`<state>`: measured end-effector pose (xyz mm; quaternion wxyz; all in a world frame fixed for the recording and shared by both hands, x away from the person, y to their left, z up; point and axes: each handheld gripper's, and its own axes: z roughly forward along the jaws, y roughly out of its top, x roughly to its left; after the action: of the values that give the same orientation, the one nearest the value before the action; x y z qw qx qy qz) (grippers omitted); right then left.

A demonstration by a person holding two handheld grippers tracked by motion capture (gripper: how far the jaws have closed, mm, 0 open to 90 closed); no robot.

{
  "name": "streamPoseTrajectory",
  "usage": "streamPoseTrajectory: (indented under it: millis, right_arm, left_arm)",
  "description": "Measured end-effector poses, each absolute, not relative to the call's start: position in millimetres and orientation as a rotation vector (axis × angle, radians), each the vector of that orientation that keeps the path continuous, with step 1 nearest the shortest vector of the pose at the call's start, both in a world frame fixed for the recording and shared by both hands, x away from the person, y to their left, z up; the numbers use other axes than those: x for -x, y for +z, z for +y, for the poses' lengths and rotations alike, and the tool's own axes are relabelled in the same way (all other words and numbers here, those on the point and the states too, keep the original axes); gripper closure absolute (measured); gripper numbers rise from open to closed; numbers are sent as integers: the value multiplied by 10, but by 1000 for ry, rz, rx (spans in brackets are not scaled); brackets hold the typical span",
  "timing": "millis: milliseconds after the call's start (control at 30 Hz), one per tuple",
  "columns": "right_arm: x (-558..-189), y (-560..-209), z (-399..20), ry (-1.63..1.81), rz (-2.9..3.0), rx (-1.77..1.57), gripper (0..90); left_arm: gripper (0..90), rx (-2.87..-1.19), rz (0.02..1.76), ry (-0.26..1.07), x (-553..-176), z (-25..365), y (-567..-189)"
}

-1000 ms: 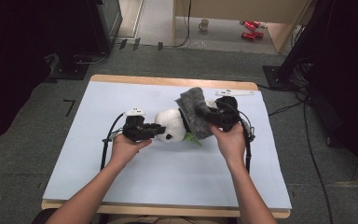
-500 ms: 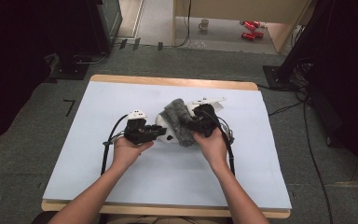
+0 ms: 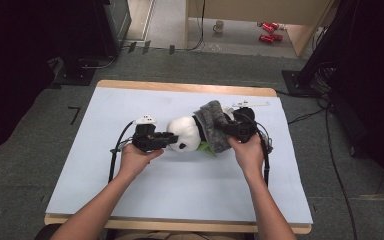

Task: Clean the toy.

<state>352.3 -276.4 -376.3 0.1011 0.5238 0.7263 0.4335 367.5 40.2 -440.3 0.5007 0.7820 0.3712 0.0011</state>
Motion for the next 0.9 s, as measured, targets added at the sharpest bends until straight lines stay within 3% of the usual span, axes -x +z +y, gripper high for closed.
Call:
streamPoseTrajectory:
  millis: [900]
  right_arm:
    - [-3533, -3834, -3370, 1186, 1945, -1702, 789]
  left_arm:
    - [675, -1904, 887, 15, -3671, 398, -4405]
